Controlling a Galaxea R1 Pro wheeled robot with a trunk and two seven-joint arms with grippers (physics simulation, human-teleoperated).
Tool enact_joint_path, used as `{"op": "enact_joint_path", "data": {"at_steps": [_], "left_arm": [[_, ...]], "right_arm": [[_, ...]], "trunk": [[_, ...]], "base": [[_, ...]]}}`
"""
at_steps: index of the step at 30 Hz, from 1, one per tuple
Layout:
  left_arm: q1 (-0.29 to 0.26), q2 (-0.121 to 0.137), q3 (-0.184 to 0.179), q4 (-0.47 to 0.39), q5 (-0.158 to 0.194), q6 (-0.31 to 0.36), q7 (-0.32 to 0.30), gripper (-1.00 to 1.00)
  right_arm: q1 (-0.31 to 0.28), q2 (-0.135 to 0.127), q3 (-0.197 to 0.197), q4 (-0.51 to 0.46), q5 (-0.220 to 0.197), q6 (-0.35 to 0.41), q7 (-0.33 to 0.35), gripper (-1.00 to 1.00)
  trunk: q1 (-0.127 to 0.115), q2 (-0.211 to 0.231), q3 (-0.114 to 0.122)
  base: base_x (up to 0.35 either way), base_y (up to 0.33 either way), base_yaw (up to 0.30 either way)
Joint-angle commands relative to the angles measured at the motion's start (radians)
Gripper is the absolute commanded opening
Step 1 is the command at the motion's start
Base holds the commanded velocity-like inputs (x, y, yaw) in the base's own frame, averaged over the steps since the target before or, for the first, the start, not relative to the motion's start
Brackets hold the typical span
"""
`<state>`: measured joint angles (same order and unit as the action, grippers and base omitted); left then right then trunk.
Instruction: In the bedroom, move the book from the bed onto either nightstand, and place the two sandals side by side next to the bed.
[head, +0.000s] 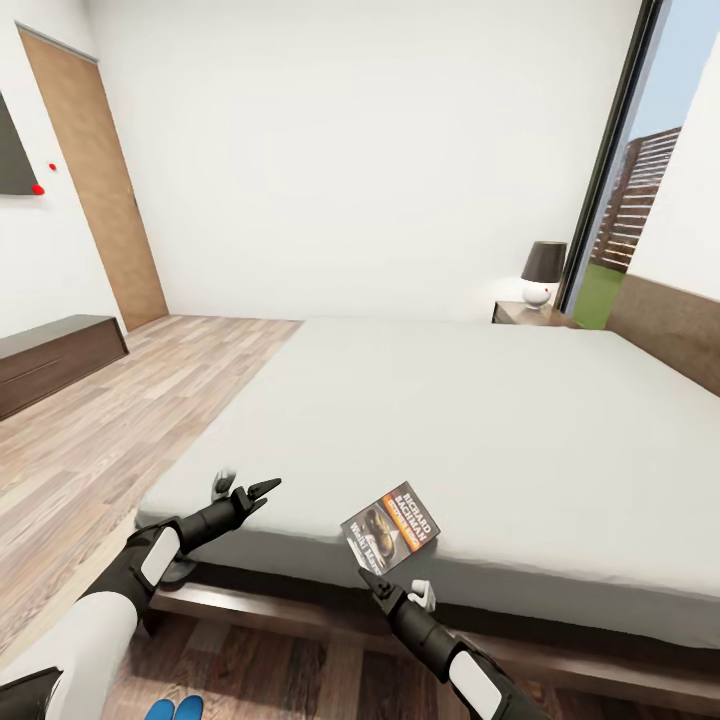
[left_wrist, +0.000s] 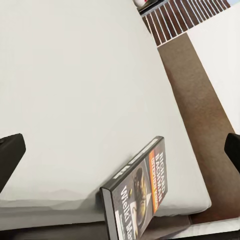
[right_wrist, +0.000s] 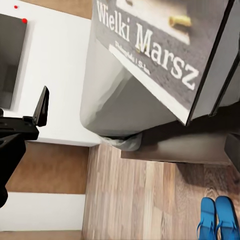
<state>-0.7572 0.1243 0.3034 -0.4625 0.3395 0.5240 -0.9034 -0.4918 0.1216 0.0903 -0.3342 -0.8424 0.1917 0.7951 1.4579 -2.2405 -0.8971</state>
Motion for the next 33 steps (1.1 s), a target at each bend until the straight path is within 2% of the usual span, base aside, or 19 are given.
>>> {"op": "enact_joint_path", "data": {"at_steps": [1,29,33], "left_arm": [[-0.001,0.000,0.002,0.000,0.004,0.007,-0.002,1.00],[-0.001,0.000,0.002,0.001,0.004,0.008,-0.002,1.00],[-0.001,0.000,0.002,0.001,0.003,0.008,-0.002,1.00]], "right_arm": [[-0.001,0.000,0.003,0.000,-0.011,0.008,0.001,1.00],[-0.001,0.000,0.003,0.000,-0.011,0.008,0.001,1.00],[-0.001,0.000,0.003,0.000,-0.011,0.008,0.001,1.00]], "trunk": [[0.000,0.000,-0.001],[0.000,0.000,-0.001],[0.012,-0.021,-0.010]], "base": [[0.225,0.000,0.000],[0.019,0.000,0.000],[0.000,0.000,0.000]]}}
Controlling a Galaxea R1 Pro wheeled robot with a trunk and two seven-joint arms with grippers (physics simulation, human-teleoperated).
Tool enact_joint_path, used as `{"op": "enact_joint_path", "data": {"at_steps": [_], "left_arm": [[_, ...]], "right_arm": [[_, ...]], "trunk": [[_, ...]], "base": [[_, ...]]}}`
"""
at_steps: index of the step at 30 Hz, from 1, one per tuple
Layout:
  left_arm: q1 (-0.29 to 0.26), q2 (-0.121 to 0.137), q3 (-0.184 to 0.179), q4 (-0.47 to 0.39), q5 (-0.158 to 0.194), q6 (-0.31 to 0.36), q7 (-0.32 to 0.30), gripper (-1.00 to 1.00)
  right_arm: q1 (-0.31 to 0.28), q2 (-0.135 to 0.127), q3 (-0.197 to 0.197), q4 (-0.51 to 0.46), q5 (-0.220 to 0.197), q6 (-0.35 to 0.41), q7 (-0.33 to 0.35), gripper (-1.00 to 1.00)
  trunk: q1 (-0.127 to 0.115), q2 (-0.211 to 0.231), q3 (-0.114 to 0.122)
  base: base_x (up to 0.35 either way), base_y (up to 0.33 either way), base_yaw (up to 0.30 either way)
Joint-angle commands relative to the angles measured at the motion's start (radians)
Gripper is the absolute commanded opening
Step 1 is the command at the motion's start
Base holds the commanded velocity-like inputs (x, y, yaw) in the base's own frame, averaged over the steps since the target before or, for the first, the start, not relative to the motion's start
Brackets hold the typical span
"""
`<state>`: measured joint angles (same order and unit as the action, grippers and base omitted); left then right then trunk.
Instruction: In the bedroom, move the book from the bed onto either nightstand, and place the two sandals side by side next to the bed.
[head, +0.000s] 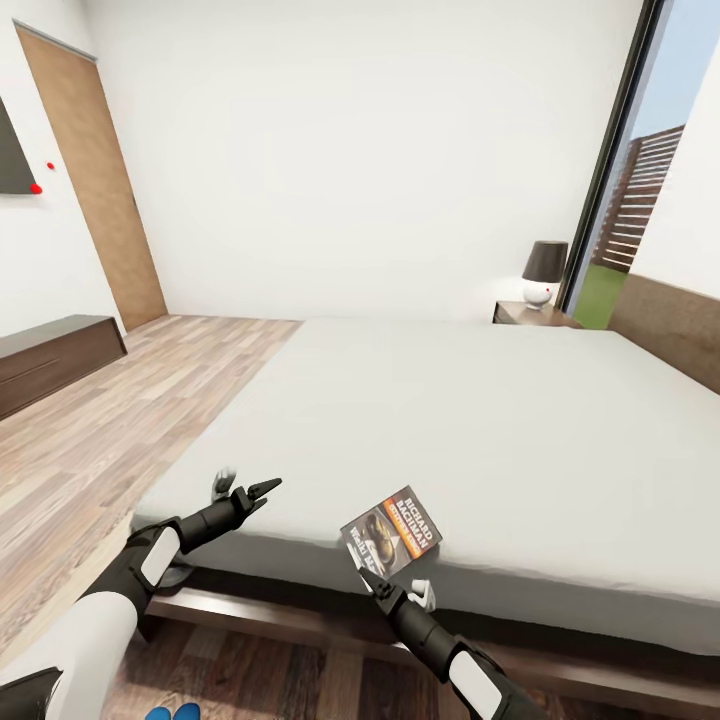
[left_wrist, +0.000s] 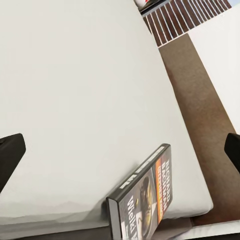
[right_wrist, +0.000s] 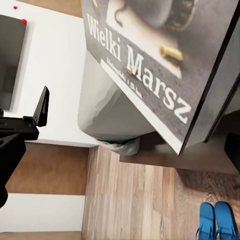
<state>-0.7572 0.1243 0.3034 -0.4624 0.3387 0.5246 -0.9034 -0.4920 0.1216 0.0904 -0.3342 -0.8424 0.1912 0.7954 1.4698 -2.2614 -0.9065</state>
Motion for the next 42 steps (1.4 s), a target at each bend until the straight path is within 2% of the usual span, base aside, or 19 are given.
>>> {"op": "enact_joint_path", "data": {"at_steps": [1,15,18,42], "left_arm": [[-0.001,0.000,0.002,0.001,0.004,0.008,-0.002,1.00],[-0.001,0.000,0.002,0.000,0.005,0.007,-0.002,1.00],[-0.001,0.000,0.002,0.000,0.004,0.008,-0.002,1.00],[-0.001,-0.001,0.000,-0.001,0.004,0.008,-0.002,1.00]], "right_arm": [[0.000,0.000,0.003,0.000,-0.011,0.008,0.001,1.00],[0.000,0.000,0.004,0.000,-0.011,0.008,0.002,1.00],[0.000,0.000,0.003,0.000,-0.011,0.008,0.001,1.00],[0.000,0.000,0.003,-0.002,-0.011,0.008,0.002,1.00]], "trunk": [[0.000,0.000,-0.001],[0.000,0.000,-0.001],[0.011,-0.021,-0.010],[0.011,-0.021,-0.010]], "base": [[0.000,0.000,0.000],[0.000,0.000,0.000],[0.000,0.000,0.000],[0.032,0.000,0.000]]}}
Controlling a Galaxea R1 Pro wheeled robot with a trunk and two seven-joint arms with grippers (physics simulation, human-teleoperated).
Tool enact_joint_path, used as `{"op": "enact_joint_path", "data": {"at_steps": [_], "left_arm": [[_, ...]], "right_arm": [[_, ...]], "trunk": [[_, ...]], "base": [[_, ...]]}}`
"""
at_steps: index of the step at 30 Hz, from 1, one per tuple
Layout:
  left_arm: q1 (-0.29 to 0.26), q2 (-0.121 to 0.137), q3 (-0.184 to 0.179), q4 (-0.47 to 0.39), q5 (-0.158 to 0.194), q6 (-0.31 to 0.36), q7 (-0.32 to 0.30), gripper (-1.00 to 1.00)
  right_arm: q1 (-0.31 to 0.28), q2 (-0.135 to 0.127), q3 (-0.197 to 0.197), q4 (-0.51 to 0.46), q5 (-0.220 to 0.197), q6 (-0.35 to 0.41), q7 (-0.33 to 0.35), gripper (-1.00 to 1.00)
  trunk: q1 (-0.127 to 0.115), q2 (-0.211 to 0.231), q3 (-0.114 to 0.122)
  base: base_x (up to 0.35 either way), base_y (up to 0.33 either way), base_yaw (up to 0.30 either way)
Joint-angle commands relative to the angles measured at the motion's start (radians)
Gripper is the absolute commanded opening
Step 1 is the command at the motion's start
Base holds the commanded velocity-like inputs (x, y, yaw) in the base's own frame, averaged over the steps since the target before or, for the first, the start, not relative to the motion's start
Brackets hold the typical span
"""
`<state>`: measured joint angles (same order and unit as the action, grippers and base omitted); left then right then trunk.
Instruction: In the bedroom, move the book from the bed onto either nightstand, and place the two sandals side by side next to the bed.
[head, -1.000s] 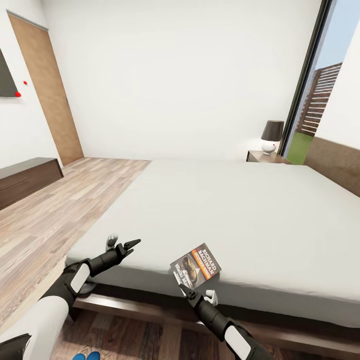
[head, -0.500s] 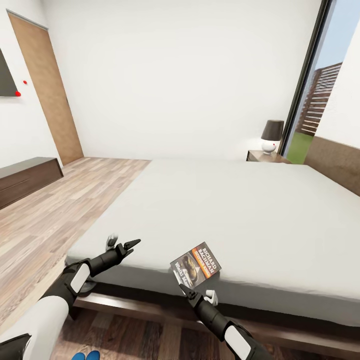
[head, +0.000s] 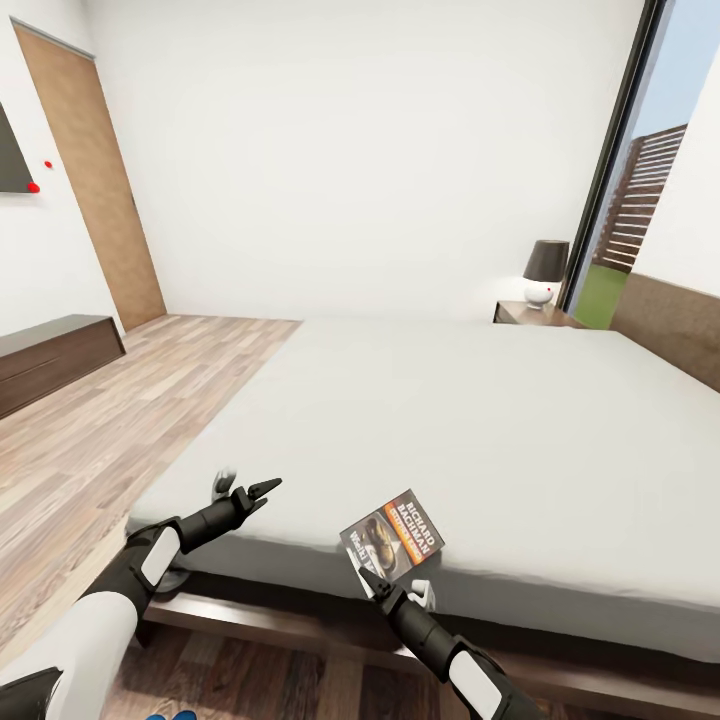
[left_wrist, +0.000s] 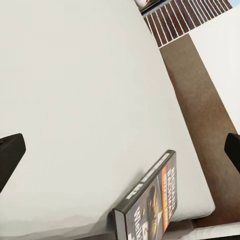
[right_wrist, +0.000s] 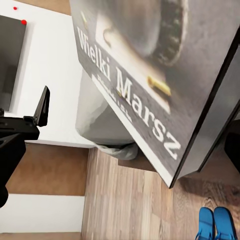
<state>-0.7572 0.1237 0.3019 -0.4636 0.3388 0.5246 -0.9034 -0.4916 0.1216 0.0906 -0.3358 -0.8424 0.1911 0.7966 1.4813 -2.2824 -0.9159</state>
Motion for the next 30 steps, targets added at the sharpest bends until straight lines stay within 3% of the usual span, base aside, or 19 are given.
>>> {"op": "enact_joint_path", "data": {"at_steps": [1,6,30], "left_arm": [[-0.001,0.000,0.002,0.000,0.004,0.008,-0.002,1.00],[-0.001,-0.001,0.002,0.001,0.003,0.008,-0.002,1.00],[-0.001,-0.001,0.002,0.002,0.004,0.007,-0.001,1.00]], "right_arm": [[-0.001,0.000,0.003,0.000,-0.011,0.008,0.001,1.00],[-0.001,0.000,0.004,0.000,-0.011,0.008,0.001,1.00],[0.000,0.000,0.003,0.000,-0.011,0.008,0.001,1.00]], "trunk": [[0.000,0.000,-0.001],[0.011,-0.021,-0.010],[0.011,-0.021,-0.010]], "base": [[0.000,0.000,0.000],[0.000,0.000,0.000],[0.034,0.000,0.000]]}}
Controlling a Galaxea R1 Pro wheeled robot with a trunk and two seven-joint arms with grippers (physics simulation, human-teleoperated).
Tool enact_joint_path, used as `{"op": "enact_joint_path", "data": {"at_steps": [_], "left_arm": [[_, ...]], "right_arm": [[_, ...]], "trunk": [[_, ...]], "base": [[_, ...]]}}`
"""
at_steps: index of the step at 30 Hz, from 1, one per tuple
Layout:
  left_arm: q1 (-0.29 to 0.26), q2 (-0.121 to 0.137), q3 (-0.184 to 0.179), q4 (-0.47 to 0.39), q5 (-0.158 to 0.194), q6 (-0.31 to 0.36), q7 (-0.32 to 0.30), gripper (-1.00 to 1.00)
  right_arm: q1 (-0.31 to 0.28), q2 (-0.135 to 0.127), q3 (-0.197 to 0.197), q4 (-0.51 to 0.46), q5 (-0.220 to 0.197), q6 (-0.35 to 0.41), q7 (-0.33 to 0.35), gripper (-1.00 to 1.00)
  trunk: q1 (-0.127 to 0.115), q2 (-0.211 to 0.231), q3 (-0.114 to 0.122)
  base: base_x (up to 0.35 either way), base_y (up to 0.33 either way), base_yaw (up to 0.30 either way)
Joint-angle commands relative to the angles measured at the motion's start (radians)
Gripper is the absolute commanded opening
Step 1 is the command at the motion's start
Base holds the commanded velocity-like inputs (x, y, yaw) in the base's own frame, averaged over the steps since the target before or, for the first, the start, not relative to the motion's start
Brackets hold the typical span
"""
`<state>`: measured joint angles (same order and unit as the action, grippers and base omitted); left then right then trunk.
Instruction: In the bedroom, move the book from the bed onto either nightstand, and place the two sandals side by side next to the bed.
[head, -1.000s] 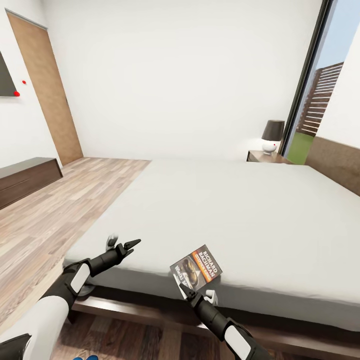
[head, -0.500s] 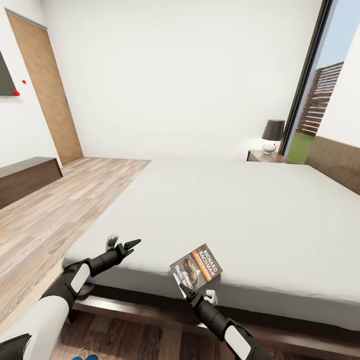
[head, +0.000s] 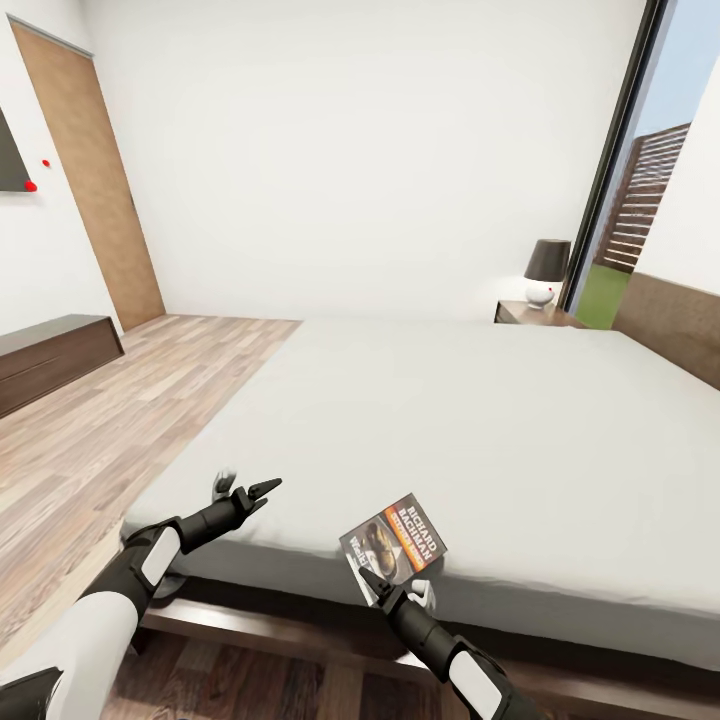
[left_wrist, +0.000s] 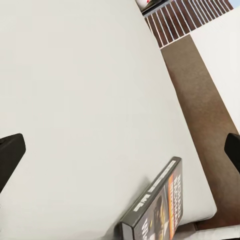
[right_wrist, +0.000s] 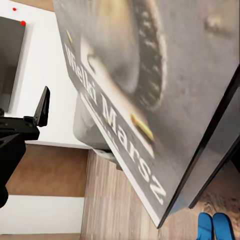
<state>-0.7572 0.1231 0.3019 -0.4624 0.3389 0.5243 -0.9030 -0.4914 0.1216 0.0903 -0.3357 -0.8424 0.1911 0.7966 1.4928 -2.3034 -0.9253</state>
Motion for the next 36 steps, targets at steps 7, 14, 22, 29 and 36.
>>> {"op": "enact_joint_path", "data": {"at_steps": [7,14,22,29,36], "left_arm": [[-0.001,0.000,0.002,0.000,0.004,0.008,-0.002,1.00],[-0.001,0.000,0.001,0.000,0.003,0.007,-0.002,1.00],[-0.001,-0.006,0.001,-0.001,0.003,0.008,-0.001,1.00],[-0.001,-0.006,0.001,-0.001,0.003,0.008,-0.001,1.00],[-0.001,-0.006,0.001,-0.001,0.003,0.008,-0.001,1.00]], "right_arm": [[-0.001,0.000,0.003,0.000,-0.011,0.008,0.002,-1.00],[0.000,0.000,0.003,0.000,-0.011,0.008,0.003,-1.00],[-0.001,0.000,0.003,0.000,-0.011,0.008,0.003,-1.00],[0.000,0.000,0.004,0.000,-0.011,0.008,0.003,-1.00],[-0.001,0.000,0.003,0.000,-0.011,0.008,0.003,-1.00]], "trunk": [[0.000,0.000,-0.001],[0.000,0.000,-0.001],[-0.004,0.007,0.002],[-0.031,0.056,0.024],[-0.058,0.105,0.046]], "base": [[0.000,0.000,0.000],[0.000,0.000,0.000],[0.000,0.000,0.000],[0.000,0.000,0.000],[0.000,0.000,0.000]]}}
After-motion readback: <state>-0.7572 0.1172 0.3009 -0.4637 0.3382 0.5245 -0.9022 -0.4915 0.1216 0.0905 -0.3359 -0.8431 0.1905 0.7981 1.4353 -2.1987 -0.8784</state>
